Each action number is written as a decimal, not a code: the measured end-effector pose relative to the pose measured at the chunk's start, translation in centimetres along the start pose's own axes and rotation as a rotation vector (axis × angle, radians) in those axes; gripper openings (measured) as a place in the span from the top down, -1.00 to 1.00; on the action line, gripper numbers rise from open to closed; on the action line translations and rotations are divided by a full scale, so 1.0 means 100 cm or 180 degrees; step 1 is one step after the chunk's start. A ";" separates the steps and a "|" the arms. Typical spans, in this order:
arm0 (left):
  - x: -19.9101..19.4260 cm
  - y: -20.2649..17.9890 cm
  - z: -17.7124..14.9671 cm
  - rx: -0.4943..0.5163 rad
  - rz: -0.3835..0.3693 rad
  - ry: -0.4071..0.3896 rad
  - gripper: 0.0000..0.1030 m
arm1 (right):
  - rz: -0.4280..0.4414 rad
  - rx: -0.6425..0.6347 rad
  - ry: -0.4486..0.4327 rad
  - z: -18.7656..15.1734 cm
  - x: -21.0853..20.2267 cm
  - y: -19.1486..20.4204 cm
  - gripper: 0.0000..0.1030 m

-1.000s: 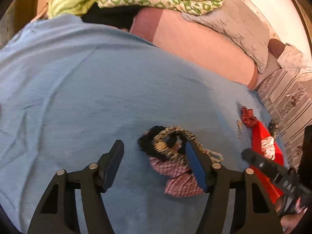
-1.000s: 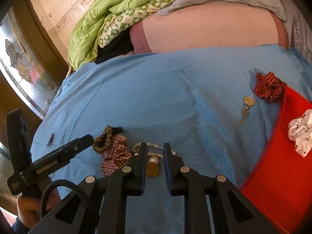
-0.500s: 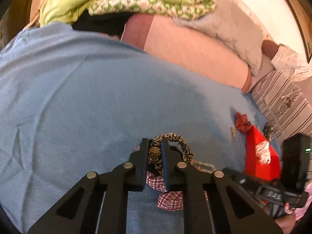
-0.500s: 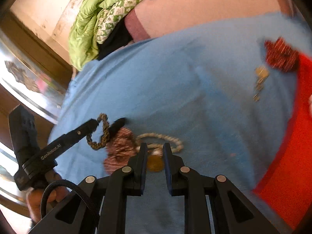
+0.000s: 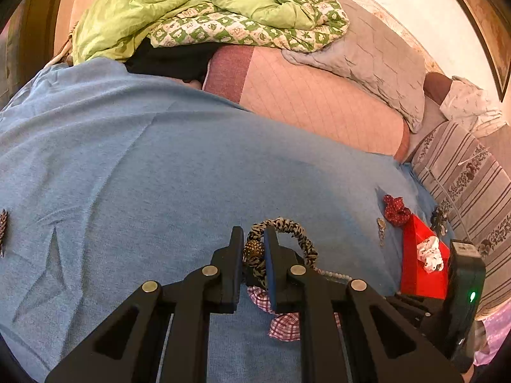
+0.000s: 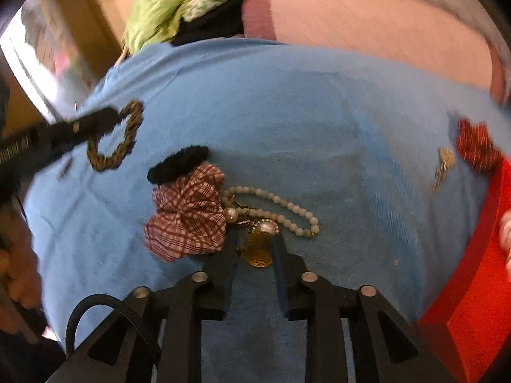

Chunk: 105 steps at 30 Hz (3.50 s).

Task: Organize jewelry
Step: 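Grasp the leopard-print hair tie with the left tool while the right tool grasps the gold coin pendant, then carry the hair tie and coin pendant into the red tray and open both tools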

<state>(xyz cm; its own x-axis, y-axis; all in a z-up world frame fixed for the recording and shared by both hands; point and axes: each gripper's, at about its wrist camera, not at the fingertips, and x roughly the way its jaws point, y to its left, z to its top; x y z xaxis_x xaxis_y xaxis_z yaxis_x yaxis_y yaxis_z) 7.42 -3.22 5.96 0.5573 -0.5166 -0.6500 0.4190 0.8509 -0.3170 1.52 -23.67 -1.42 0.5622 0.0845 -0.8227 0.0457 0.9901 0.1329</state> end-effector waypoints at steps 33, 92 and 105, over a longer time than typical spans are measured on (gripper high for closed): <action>0.002 -0.037 -0.007 0.0321 -0.0028 -0.0031 0.76 | 0.0323 0.0565 -0.0833 0.017 -0.084 -0.048 0.40; 0.065 -0.316 -0.096 0.1409 -0.0840 0.0620 0.76 | -0.0496 0.2478 -0.0882 -0.083 -0.187 -0.275 0.40; 0.100 -0.330 -0.106 0.1474 -0.0661 0.0784 0.76 | -0.0473 0.2643 -0.0580 -0.086 -0.153 -0.286 0.40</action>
<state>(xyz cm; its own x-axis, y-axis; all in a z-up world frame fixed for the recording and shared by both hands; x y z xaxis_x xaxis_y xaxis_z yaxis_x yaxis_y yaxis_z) -8.45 -35.51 2.56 0.2690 -0.5840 -0.7658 0.8039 0.5741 -0.1555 -15.52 -52.35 2.61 0.6230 -0.1291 -0.7715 0.6782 0.5806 0.4505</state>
